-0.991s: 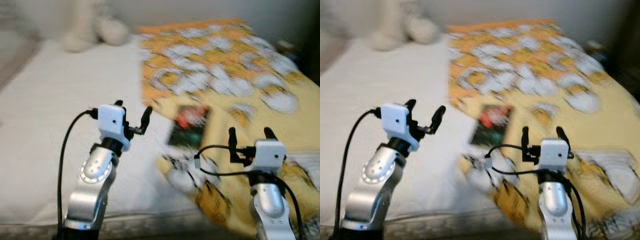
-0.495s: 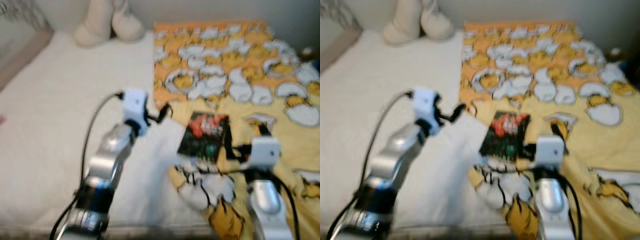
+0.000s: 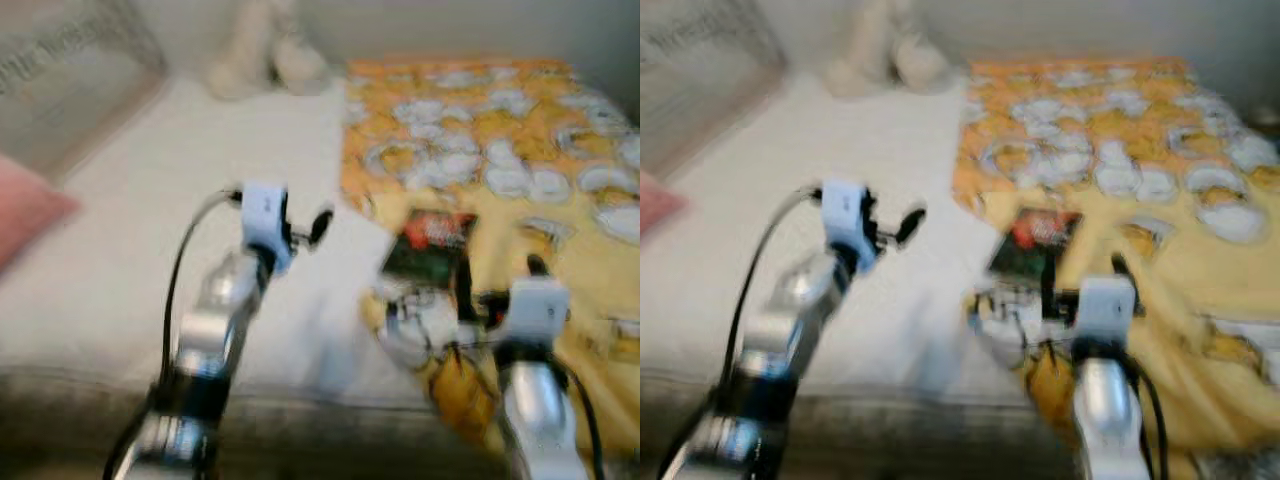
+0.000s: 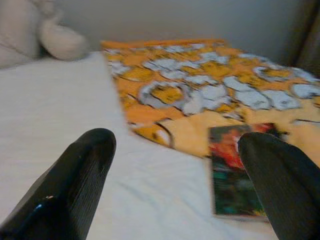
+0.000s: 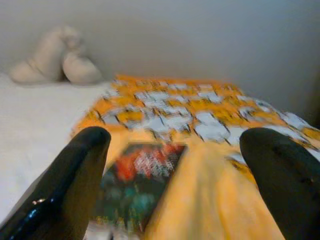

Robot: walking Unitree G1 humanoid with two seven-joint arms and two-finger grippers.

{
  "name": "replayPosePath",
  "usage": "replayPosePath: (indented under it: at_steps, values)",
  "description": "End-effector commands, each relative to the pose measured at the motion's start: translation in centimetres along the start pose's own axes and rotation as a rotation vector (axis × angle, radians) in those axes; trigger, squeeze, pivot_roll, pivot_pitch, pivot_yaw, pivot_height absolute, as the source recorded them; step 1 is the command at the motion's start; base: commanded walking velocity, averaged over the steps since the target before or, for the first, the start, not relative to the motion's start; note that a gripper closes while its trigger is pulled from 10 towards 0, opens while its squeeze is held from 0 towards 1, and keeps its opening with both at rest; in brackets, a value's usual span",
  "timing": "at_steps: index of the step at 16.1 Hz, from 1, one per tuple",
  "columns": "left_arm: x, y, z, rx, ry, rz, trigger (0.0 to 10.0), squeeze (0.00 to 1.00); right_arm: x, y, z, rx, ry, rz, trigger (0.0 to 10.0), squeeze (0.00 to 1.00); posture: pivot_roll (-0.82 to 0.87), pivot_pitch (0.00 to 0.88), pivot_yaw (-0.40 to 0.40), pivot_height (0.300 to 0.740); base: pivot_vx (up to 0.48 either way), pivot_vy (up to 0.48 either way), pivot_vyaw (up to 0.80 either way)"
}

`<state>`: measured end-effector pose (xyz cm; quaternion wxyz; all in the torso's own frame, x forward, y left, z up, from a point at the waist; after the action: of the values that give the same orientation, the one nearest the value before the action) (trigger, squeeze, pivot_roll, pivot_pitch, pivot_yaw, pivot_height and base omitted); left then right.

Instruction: Clean up the room

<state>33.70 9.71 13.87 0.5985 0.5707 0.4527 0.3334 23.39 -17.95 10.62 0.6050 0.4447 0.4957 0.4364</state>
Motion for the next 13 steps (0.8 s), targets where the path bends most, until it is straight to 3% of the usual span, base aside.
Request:
replayPosePath:
  at_steps: [1,10,12,13]
  values:
    - [0.3,0.6,0.1,-0.033,0.016,0.006,10.0,0.00,0.4,0.6,0.3,-0.022,0.020,0.006,10.0,0.00,-0.14,0.000,0.081,0.740,0.315,-0.356,0.00]
    - [0.0,0.5,-0.4,-0.056,0.004,0.046,10.0,0.00,0.9,0.6,0.8,-0.022,0.059,0.004,10.0,0.00,-0.12,0.000,0.062,0.740,0.327,-0.346,0.00]
    - [2.3,0.5,0.0,-0.050,0.119,0.023,10.0,0.00,1.0,0.5,0.7,-0.018,0.074,0.006,10.0,0.00,-0.13,0.000,0.062,0.740,0.189,0.000,0.00]
    - [2.7,0.6,0.1,-0.057,0.128,0.031,10.0,0.00,1.1,0.5,0.6,-0.018,0.077,0.006,10.0,0.00,-0.13,0.000,0.062,0.740,0.000,0.000,0.00]
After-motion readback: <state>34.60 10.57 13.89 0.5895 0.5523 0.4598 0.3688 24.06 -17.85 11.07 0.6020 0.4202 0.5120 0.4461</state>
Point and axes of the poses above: a point about 5 cm out from each wrist's last joint towards the gripper, its own z axis pointing out of the wrist towards the gripper, its own y axis along the axis of the wrist's last joint, x = y × z, the point moved 1 cm from there along z, pointing out of the wrist towards the gripper, and after that the axes turned 4 degrees about -z, right-handed, at the moved point
